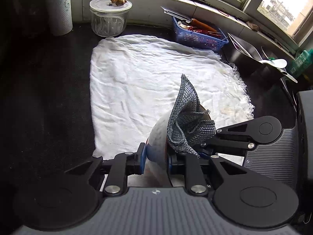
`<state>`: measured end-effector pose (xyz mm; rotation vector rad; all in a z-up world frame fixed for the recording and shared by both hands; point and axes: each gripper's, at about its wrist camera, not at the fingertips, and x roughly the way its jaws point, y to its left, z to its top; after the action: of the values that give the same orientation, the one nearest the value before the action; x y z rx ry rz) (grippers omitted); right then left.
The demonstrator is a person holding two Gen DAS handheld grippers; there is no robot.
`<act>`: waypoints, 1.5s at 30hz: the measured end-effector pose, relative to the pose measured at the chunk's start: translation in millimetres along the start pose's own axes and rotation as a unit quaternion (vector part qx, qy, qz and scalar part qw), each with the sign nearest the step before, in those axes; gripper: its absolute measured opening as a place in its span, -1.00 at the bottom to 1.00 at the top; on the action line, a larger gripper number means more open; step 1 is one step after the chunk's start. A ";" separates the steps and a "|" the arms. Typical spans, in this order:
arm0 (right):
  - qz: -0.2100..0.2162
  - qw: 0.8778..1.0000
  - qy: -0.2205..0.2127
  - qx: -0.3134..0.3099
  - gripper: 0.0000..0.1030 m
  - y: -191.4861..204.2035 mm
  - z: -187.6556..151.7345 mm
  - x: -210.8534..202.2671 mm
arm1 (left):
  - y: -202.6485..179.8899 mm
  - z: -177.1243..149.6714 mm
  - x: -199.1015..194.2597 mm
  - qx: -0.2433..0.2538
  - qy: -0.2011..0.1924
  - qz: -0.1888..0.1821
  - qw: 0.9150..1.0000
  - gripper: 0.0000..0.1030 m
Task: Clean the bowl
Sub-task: 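Scrub the bowl interior with the mesh cloth in the right gripper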
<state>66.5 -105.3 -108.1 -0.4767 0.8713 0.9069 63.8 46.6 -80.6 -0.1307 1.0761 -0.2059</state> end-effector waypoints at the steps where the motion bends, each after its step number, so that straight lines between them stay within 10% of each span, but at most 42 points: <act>1: 0.001 1.000 -0.002 0.008 -0.82 -0.6 -0.8 -0.6 | -0.2 -1.2 -0.5 0.004 -0.003 0.003 1.000 -0.69; 10: 0.019 0.997 -0.027 0.074 -0.77 2.2 -3.5 -2.4 | 54.5 -20.8 5.4 -0.242 0.020 -0.050 0.969 -0.69; 13: 0.024 0.996 -0.027 0.080 -0.77 3.8 -3.3 -3.5 | 42.0 -17.6 4.9 -0.176 0.027 -0.035 0.983 -0.70; 17: -0.001 1.000 -0.025 0.002 -0.77 23.4 -7.0 -5.8 | -8.2 -19.4 8.4 0.042 0.028 0.056 0.997 -0.68; 28: -0.105 0.991 -0.044 -0.065 -0.87 30.2 -24.9 -16.2 | -28.4 -13.7 10.3 0.103 -0.082 -0.012 0.991 -0.74; 34: -0.110 0.993 -0.047 0.008 -0.87 5.1 -28.9 -14.7 | -0.6 -12.3 29.8 -0.060 -0.057 -0.059 0.995 -0.72; 38: -0.056 0.992 -0.070 0.088 -0.82 -1.7 -29.7 -18.3 | 35.2 -21.8 39.1 -0.209 -0.016 -0.105 0.972 -0.73; 42: -0.068 0.995 -0.062 0.048 -0.84 4.8 -17.1 -8.9 | 4.7 -12.1 27.0 -0.051 -0.011 -0.021 0.998 -0.66; 45: -0.096 0.994 -0.046 -0.010 -0.84 15.0 -17.5 -8.4 | -35.1 -9.4 15.1 0.130 -0.022 0.076 0.988 -0.55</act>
<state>43.4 -113.1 -111.4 -0.5219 0.7201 0.7553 58.8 8.9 -90.8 0.1790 1.0010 -0.2027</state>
